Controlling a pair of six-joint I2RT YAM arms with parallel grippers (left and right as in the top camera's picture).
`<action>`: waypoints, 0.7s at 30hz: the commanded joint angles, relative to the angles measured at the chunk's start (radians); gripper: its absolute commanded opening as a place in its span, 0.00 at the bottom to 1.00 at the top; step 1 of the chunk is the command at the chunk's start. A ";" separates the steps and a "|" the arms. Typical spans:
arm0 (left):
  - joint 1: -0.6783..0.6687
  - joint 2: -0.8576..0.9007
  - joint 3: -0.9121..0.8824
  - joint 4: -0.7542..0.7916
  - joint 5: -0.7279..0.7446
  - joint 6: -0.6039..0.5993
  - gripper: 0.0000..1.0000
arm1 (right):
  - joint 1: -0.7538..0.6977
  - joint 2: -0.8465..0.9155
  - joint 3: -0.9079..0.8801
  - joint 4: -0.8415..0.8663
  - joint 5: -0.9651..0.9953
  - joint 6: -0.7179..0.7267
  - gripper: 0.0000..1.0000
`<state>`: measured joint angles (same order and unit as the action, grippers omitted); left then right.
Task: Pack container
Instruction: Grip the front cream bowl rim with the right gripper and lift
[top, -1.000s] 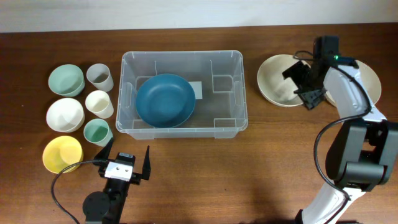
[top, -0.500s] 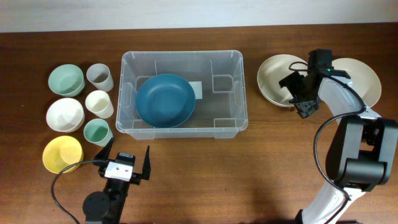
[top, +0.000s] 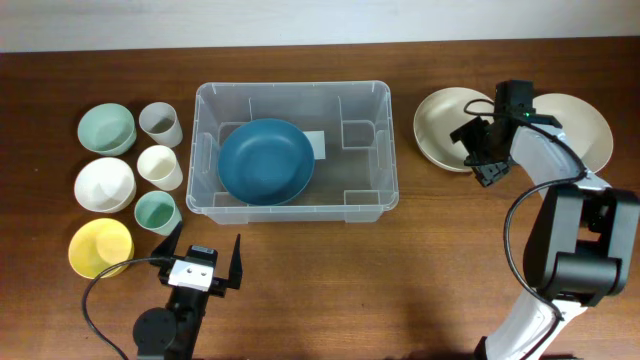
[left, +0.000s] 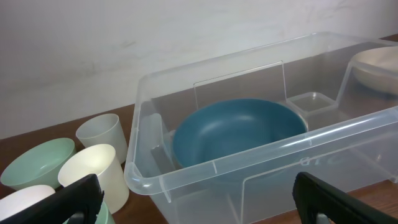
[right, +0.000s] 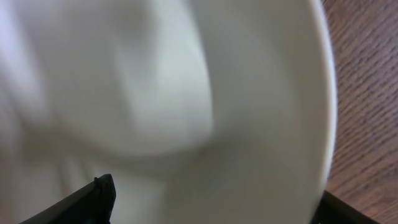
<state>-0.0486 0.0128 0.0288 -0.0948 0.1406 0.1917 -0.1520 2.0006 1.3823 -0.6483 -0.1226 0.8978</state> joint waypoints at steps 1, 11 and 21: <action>0.000 -0.008 -0.008 0.000 -0.007 0.012 1.00 | -0.006 0.052 -0.012 0.002 -0.002 0.006 0.84; 0.000 -0.008 -0.008 0.000 -0.007 0.012 1.00 | -0.007 0.071 -0.011 0.005 -0.002 0.006 0.41; 0.000 -0.008 -0.008 0.000 -0.007 0.012 1.00 | -0.008 0.065 0.052 0.031 -0.007 0.004 0.04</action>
<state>-0.0486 0.0120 0.0288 -0.0948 0.1406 0.1917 -0.1566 2.0525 1.3880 -0.6113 -0.1410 0.9077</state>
